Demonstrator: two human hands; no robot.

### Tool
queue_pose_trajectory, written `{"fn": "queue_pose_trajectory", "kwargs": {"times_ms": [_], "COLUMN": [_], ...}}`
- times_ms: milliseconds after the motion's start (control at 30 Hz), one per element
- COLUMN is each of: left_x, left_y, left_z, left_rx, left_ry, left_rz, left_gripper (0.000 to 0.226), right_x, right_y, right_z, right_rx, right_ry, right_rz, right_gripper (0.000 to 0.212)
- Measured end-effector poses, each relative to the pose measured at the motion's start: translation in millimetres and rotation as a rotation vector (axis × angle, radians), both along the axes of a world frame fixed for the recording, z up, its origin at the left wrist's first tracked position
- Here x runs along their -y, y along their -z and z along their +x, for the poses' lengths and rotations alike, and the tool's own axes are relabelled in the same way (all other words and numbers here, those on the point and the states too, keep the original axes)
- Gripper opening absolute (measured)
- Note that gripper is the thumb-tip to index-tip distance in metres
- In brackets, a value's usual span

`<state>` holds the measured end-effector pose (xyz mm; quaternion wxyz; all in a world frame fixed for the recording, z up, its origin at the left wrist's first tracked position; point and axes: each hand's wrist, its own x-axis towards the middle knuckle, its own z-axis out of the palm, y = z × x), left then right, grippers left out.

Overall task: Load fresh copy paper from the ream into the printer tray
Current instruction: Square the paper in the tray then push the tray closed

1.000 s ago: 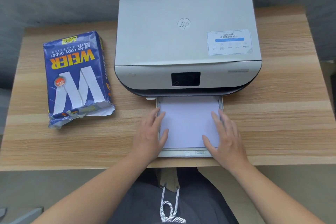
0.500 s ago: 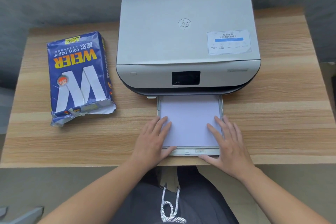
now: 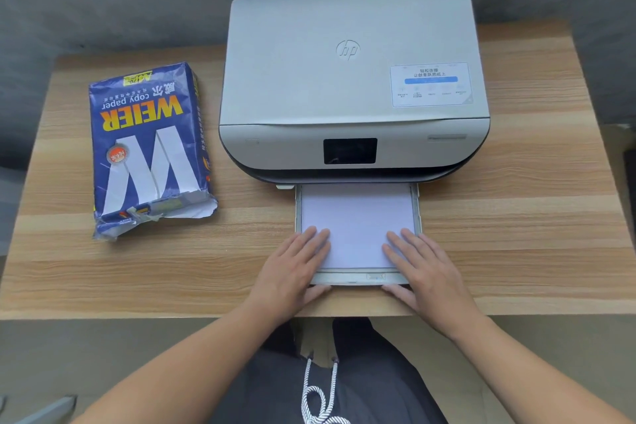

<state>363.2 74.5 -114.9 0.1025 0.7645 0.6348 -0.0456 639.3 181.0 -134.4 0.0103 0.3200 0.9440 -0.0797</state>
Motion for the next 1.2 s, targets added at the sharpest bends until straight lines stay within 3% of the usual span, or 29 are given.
{"fn": "queue_pose_trajectory", "kwargs": {"times_ms": [400, 600, 867, 1000, 1200], "left_x": [-49.3, -22.4, -18.1, -7.4, -8.2], "left_y": [1.1, -5.5, 2.3, 11.2, 13.5], "left_z": [-17.1, 4.2, 24.2, 30.5, 28.1], "left_rx": [0.150, 0.096, 0.019, 0.048, 0.032], "left_ry": [-0.180, -0.172, -0.225, -0.234, -0.221], "left_rz": [0.070, 0.073, 0.053, 0.030, -0.033], "left_gripper": [0.052, 0.066, 0.072, 0.068, 0.070], "right_x": [-55.2, -78.0, -39.0, -10.8, 9.8], "right_y": [-5.8, -1.0, -4.1, 4.5, 12.2], "right_z": [-44.6, -67.9, -44.5, -27.5, -34.5], "right_rx": [-0.064, -0.073, -0.237, -0.061, 0.059], "right_ry": [0.084, 0.119, 0.090, 0.061, 0.078], "right_rz": [0.059, 0.121, 0.087, 0.018, -0.029], "right_gripper": [0.033, 0.017, 0.043, 0.062, 0.072]}}
